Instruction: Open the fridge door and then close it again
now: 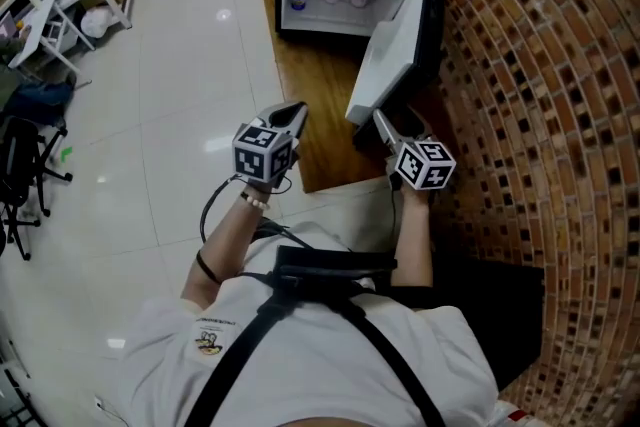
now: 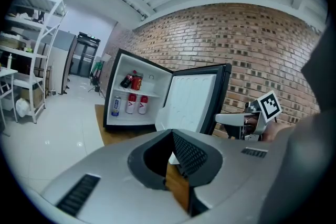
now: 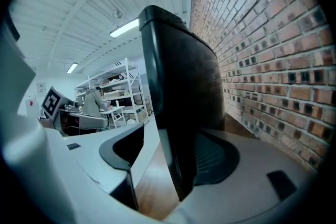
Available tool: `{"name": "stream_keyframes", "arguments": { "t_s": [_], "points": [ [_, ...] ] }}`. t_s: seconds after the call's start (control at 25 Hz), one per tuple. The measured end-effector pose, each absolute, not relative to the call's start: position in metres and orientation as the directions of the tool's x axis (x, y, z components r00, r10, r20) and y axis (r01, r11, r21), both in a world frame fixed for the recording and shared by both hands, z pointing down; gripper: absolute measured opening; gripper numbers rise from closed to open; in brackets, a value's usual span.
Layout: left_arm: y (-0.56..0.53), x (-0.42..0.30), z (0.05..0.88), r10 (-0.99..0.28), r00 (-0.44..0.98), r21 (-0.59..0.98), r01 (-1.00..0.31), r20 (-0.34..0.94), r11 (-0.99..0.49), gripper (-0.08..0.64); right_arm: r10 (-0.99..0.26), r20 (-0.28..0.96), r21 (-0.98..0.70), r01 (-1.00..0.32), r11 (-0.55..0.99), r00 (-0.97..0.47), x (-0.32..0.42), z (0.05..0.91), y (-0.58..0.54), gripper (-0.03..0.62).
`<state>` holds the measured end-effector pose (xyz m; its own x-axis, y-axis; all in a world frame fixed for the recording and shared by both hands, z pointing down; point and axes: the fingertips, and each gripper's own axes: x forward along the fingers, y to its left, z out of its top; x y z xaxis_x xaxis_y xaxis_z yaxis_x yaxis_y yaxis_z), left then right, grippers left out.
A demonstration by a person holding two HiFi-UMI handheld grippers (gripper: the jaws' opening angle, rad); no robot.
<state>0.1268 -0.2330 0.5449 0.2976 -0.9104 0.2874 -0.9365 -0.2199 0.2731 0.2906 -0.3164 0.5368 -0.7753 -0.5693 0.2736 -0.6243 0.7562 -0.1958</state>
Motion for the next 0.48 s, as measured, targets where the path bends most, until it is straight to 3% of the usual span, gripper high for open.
{"name": "stream_keyframes", "arguments": {
  "t_s": [0.48],
  "points": [
    [-0.237, 0.069, 0.548, -0.925, 0.246, 0.295, -0.942, 0.289, -0.158, 0.002, -0.548, 0.339, -0.201, -0.628, 0.751, -0.764, 0.183, 0.538, -0.331, 0.225]
  ]
}}
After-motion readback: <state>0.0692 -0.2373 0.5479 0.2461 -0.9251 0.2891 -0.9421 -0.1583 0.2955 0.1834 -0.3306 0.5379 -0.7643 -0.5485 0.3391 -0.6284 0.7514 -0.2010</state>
